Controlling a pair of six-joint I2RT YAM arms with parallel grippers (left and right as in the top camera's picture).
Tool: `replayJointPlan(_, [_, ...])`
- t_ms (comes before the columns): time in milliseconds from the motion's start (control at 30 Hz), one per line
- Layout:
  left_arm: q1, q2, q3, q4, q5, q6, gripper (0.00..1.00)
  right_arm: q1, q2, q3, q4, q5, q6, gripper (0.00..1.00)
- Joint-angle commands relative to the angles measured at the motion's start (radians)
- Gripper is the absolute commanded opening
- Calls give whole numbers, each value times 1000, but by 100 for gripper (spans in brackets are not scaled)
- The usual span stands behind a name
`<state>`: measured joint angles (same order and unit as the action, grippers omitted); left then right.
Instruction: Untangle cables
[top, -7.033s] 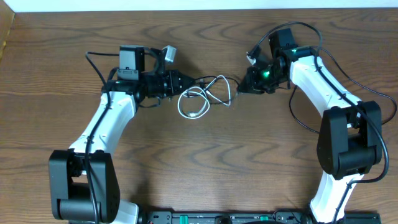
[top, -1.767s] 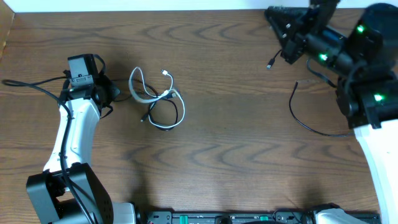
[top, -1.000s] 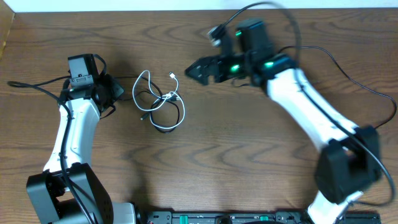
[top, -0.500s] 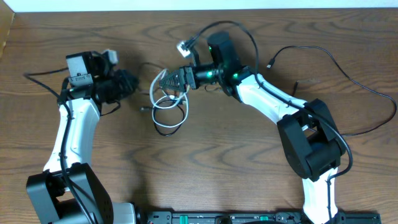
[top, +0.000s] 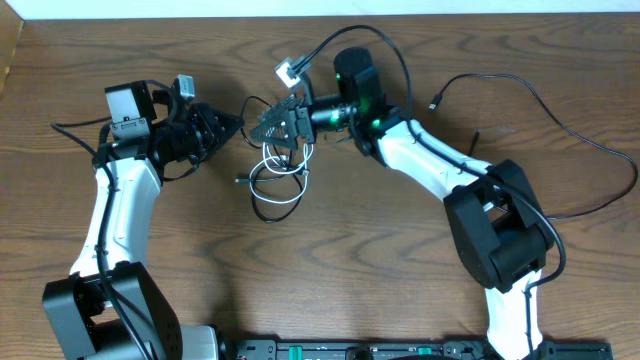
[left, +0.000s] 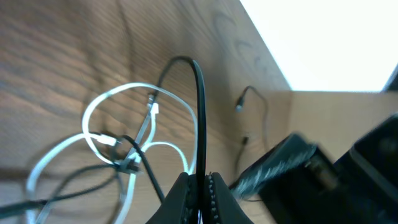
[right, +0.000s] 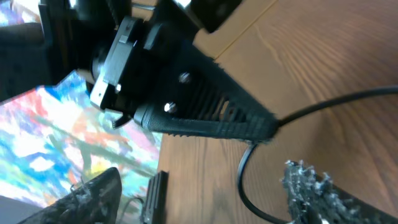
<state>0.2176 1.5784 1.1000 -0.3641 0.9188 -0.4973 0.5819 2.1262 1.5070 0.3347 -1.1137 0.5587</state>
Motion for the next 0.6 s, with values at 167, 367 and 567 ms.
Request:
replayJointPlan(167, [0, -9, 2, 84, 216, -260, 8, 34, -11, 10, 2, 35, -74, 44])
replayJointPlan(367, [0, -9, 2, 97, 219, -348, 8, 28, -11, 10, -14, 38, -74, 52])
replayJointPlan(567, [0, -9, 2, 97, 214, -343, 8, -29, -11, 10, 29, -30, -74, 59])
